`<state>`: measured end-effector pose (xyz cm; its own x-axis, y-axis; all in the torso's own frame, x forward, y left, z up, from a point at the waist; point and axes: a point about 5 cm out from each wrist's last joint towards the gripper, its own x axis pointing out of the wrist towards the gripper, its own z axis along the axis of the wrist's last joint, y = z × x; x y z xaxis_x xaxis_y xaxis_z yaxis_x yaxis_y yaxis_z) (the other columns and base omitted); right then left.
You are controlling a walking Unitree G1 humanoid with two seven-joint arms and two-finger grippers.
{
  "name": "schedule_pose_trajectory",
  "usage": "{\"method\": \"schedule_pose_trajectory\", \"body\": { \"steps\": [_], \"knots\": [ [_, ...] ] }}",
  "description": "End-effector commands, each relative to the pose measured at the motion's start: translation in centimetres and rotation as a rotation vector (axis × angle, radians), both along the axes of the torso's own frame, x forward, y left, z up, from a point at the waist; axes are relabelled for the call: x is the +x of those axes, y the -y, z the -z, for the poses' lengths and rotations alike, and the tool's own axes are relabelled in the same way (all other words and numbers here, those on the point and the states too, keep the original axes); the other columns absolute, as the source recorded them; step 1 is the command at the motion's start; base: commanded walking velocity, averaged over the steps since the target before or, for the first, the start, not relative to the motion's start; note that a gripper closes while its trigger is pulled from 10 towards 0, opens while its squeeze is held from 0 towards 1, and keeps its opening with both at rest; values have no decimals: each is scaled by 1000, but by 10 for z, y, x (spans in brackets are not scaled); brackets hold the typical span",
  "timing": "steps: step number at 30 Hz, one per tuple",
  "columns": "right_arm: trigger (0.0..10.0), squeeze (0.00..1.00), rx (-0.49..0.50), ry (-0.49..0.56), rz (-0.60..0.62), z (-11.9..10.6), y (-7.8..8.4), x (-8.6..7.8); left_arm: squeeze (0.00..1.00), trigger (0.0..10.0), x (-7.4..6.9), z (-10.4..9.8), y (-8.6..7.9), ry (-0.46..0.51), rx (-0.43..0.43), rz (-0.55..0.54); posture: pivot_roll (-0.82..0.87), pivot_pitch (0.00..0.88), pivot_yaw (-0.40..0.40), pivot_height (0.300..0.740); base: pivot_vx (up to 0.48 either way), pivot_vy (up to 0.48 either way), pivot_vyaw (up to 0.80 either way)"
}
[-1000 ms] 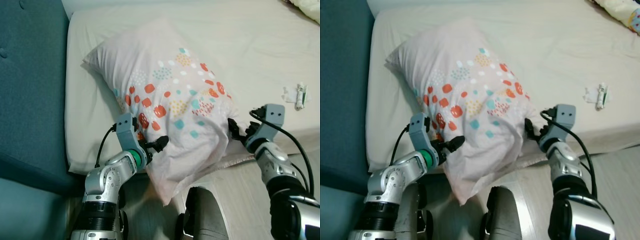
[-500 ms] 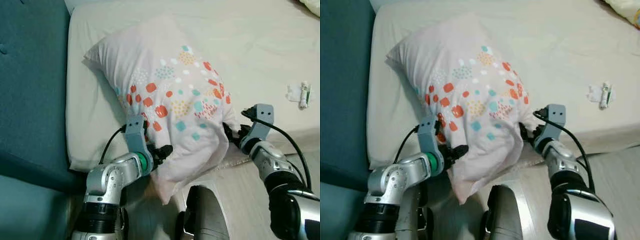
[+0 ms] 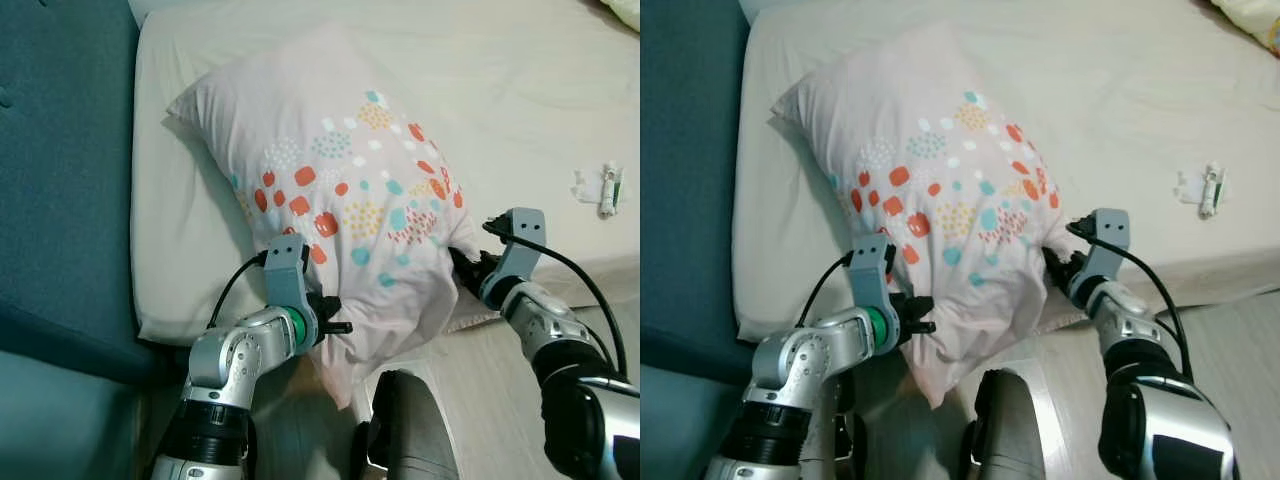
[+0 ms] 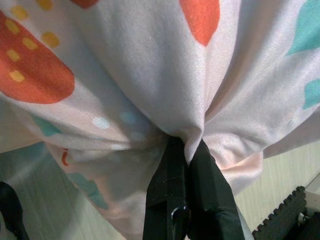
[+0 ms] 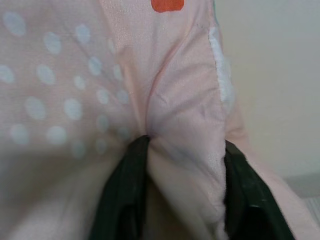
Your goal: Clean up the room
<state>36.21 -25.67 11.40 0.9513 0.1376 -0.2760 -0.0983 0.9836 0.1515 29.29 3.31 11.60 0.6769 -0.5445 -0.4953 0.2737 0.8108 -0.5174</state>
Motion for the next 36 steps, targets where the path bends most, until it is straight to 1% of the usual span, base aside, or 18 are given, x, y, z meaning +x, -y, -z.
{"method": "schedule_pose_trajectory", "body": {
  "steps": [1, 7, 8, 11, 13, 14, 17, 18, 22, 23, 24, 25, 27, 28, 30, 33, 35, 36],
  "knots": [
    [0, 0, 21, -82, -20, 17, -4, -8, 0, 0, -22, 12, 34, -102, -94, 53, 128, 266, 66, 605, 0, 0, 0],
    [0, 0, 64, -82, -61, 19, -10, -8, 0, 0, -15, 4, 31, -71, -107, 35, 128, 256, 63, 605, 0, 0, 0],
    [0, 0, 121, -83, -84, 23, -16, -9, 0, 0, -11, -1, 29, -48, -116, 27, 131, 245, 57, 605, 0, 0, 0],
    [0, 0, 143, -83, -90, 25, -19, -10, 0, 0, -9, -3, 29, -38, -120, 24, 132, 244, 56, 605, 0, 0, 0],
    [0, 0, 214, -76, -80, 30, -25, -11, 0, 0, -5, -10, 25, -7, -132, 15, 134, 229, 51, 605, 0, 0, 0],
    [0, 0, 214, -76, -80, 30, -25, -11, 0, 0, -5, -10, 25, -7, -132, 15, 134, 229, 51, 605, 0, 0, 0],
    [0, 0, 339, -31, -21, 31, -31, -10, 0, 0, 2, -20, 19, 37, -144, -12, 134, 210, 44, 605, 0, 0, 0],
    [0, 0, 380, -10, 44, 30, -33, -8, 0, 0, 7, -27, 14, 84, -136, -38, 117, 191, 39, 605, 0, 0, 0],
    [0, 0, 454, 15, 128, 28, -40, -3, 0, 0, 18, -42, 6, 167, -124, -78, 116, 174, 42, 605, 0, 0, 0],
    [0, 0, 536, 35, 155, 24, -54, 2, 0, 0, 30, -59, -1, 254, -108, -109, 126, 162, 41, 605, 0, 0, 0],
    [0, 0, 536, 35, 155, 24, -54, 2, 0, 0, 30, -59, -1, 254, -108, -109, 126, 162, 41, 605, 0, 0, 0],
    [0, 0, 611, 52, 141, 18, -70, 9, 0, 0, 43, -80, -8, 344, -98, -139, 136, 151, 41, 605, 0, 0, 0],
    [0, 0, 690, 91, 17, -6, -112, 23, 0, 0, 61, -131, -25, 558, -76, -184, 144, 139, 41, 605, 0, 0, 0],
    [0, 0, 690, 91, 17, -6, -112, 23, 0, 0, 61, -131, -25, 558, -76, -184, 144, 139, 41, 605, 0, 0, 0],
    [0, 0, 680, 138, -144, -38, -147, 35, 0, 0, 64, -170, -37, 744, -45, -188, 144, 126, 36, 605, 0, 0, 0],
    [0, 0, 670, 155, -193, -48, -158, 37, 0, 0, 63, -181, -41, 800, -32, -185, 144, 124, 36, 605, 0, 0, 0],
    [0, 0, 650, 244, -327, -89, -182, 45, 0, 0, 55, -204, -51, 978, 44, -172, 140, 116, 30, 605, 0, 0, 0],
    [0, 0, 650, 244, -327, -89, -182, 45, 0, 0, 55, -204, -51, 978, 44, -172, 140, 116, 30, 605, 0, 0, 0]
  ]
}}
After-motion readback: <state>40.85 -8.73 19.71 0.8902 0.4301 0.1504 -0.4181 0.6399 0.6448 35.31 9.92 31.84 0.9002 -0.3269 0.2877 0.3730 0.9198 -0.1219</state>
